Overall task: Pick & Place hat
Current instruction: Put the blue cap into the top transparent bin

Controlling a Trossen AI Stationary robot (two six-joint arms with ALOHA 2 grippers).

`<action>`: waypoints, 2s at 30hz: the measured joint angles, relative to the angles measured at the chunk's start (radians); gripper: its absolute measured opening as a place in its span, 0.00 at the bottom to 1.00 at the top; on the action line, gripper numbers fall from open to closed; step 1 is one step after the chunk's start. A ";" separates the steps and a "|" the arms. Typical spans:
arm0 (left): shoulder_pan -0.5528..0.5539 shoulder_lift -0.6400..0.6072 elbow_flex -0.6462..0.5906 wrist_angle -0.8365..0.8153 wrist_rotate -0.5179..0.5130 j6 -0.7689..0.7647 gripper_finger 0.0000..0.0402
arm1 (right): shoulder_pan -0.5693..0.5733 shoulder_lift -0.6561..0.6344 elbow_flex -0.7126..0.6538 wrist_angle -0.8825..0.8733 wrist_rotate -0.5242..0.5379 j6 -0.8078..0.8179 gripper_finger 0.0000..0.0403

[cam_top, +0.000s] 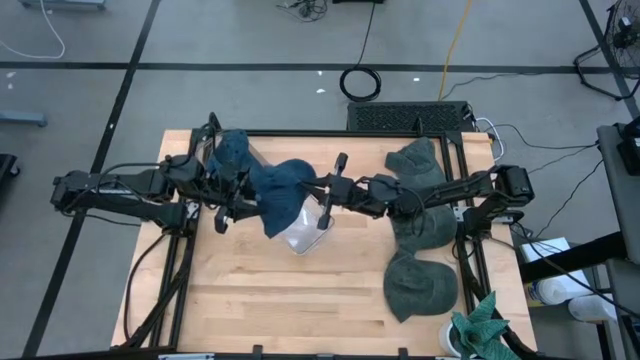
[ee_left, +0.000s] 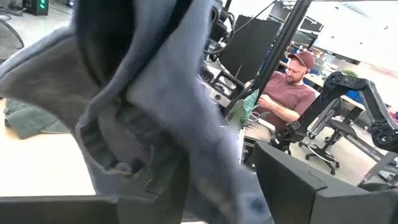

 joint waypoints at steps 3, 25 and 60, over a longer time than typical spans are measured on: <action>0.000 0.000 0.000 0.000 -0.028 0.003 0.46 | 0.005 0.000 0.000 0.008 -0.001 -0.001 0.00; 0.000 0.084 0.000 0.108 -0.109 0.055 0.46 | 0.012 0.000 0.000 -0.005 -0.002 -0.003 0.00; 0.000 0.084 0.000 0.105 -0.100 0.054 0.15 | 0.012 0.000 0.000 -0.026 0.001 -0.003 0.00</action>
